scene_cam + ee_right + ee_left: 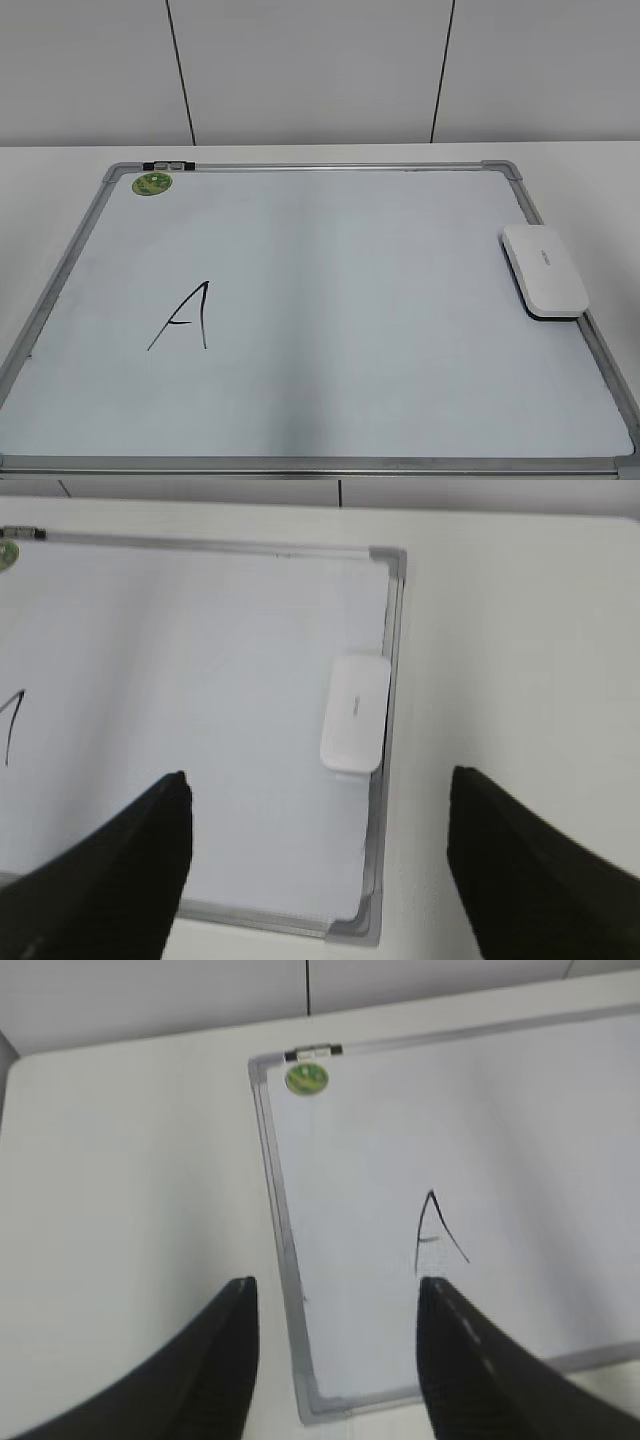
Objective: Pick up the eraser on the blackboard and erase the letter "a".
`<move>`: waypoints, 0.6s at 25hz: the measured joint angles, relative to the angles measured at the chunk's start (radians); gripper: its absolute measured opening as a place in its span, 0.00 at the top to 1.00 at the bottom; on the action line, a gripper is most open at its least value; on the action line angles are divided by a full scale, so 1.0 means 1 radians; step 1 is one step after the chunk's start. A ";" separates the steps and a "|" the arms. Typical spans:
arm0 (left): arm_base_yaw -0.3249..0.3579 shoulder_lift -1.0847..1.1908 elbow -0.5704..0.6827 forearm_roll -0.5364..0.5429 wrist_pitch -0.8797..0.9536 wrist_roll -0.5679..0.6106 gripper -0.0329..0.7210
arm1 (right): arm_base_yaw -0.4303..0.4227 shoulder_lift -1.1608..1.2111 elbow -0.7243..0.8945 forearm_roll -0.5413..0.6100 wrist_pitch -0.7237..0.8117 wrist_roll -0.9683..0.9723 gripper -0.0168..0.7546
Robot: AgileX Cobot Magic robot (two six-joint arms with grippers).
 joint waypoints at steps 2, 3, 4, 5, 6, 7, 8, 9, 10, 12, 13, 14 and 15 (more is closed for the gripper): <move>-0.004 -0.084 0.112 -0.018 0.000 0.000 0.45 | 0.000 -0.092 0.129 0.011 0.002 0.000 0.21; -0.004 -0.129 0.170 -0.026 0.001 0.000 0.45 | 0.000 -0.145 0.192 0.017 0.002 0.000 0.21; -0.004 -0.174 0.227 -0.036 0.001 0.000 0.45 | 0.000 -0.190 0.243 0.021 0.000 0.000 0.21; -0.004 -0.213 0.274 -0.043 0.001 -0.001 0.45 | 0.000 -0.245 0.302 0.021 -0.002 0.000 0.21; -0.004 -0.259 0.328 -0.050 0.001 -0.001 0.45 | 0.000 -0.302 0.356 0.023 -0.004 0.000 0.21; -0.004 -0.307 0.381 -0.054 -0.001 -0.001 0.45 | 0.000 -0.348 0.397 0.023 -0.008 0.000 0.21; -0.004 -0.345 0.422 -0.056 -0.001 -0.001 0.45 | 0.000 -0.401 0.444 0.023 -0.009 0.000 0.21; -0.004 -0.389 0.467 -0.058 -0.003 -0.001 0.45 | 0.000 -0.451 0.487 0.023 -0.013 0.000 0.21; -0.004 -0.429 0.509 -0.058 -0.003 -0.001 0.45 | 0.000 -0.490 0.525 0.020 -0.013 0.000 0.21; -0.004 -0.500 0.571 -0.058 -0.007 -0.001 0.45 | 0.000 -0.576 0.585 0.007 -0.015 -0.002 0.21; -0.004 -0.535 0.597 -0.056 -0.011 -0.001 0.45 | 0.000 -0.607 0.613 -0.003 -0.015 -0.002 0.21; -0.004 -0.568 0.618 -0.048 -0.016 -0.001 0.45 | 0.000 -0.641 0.634 -0.011 -0.015 -0.002 0.21; -0.004 -0.598 0.632 -0.039 -0.018 -0.001 0.45 | 0.000 -0.671 0.658 -0.021 -0.015 -0.002 0.21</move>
